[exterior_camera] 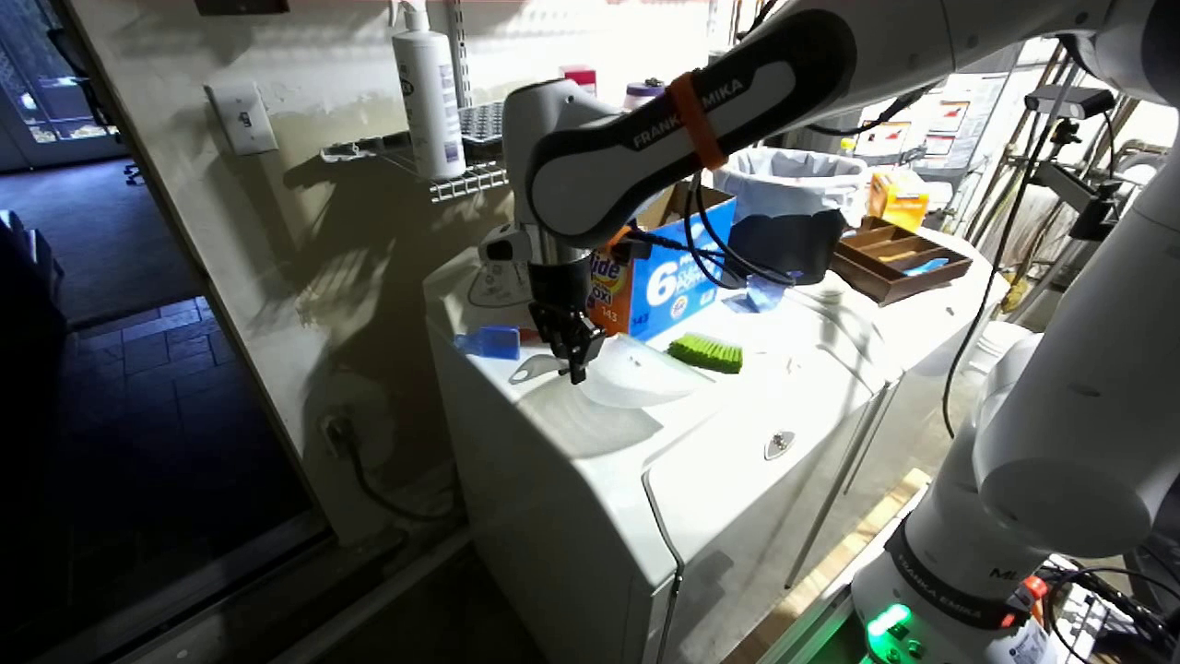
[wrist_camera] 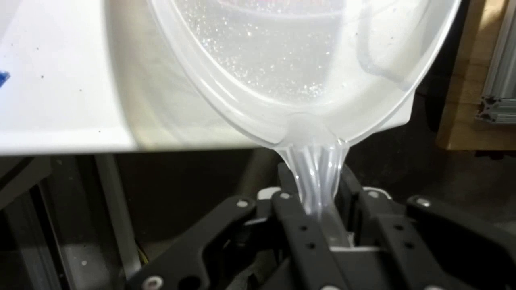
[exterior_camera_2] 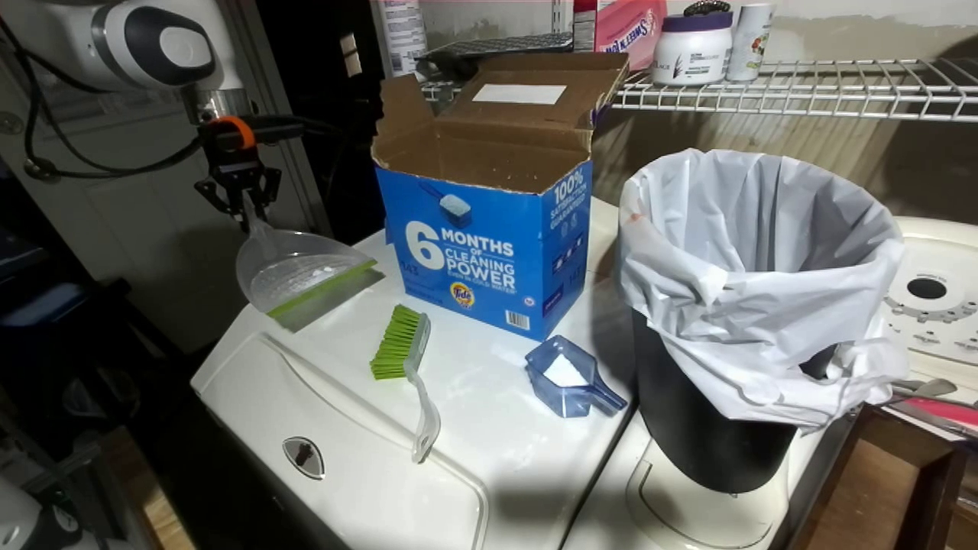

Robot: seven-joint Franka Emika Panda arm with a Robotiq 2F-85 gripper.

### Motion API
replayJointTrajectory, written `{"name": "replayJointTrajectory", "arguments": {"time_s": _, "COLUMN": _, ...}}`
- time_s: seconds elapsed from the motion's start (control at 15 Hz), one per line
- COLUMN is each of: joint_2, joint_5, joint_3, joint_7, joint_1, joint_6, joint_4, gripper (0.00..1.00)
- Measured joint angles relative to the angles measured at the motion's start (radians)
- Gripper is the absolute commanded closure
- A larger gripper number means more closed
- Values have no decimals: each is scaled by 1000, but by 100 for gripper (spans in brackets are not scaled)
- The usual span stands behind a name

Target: Pour the washing powder on the pan into the box

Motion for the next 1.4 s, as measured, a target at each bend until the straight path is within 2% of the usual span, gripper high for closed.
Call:
{"name": "replayJointTrajectory", "arguments": {"time_s": 0.33, "joint_2": -69, "joint_5": -78, "joint_3": 3, "joint_7": 106, "joint_1": 0, "joint_6": -193, "joint_4": 52, "gripper": 93}}
{"name": "replayJointTrajectory", "arguments": {"time_s": 0.6, "joint_2": -107, "joint_5": -115, "joint_3": 4, "joint_7": 157, "joint_1": 1, "joint_6": -289, "joint_4": 92, "gripper": 93}}
{"name": "replayJointTrajectory", "arguments": {"time_s": 0.87, "joint_2": -131, "joint_5": -131, "joint_3": 5, "joint_7": 194, "joint_1": 3, "joint_6": -304, "joint_4": 120, "gripper": 93}}
{"name": "replayJointTrajectory", "arguments": {"time_s": 1.4, "joint_2": -191, "joint_5": -167, "joint_3": -1, "joint_7": 176, "joint_1": 4, "joint_6": -304, "joint_4": 168, "gripper": 93}}
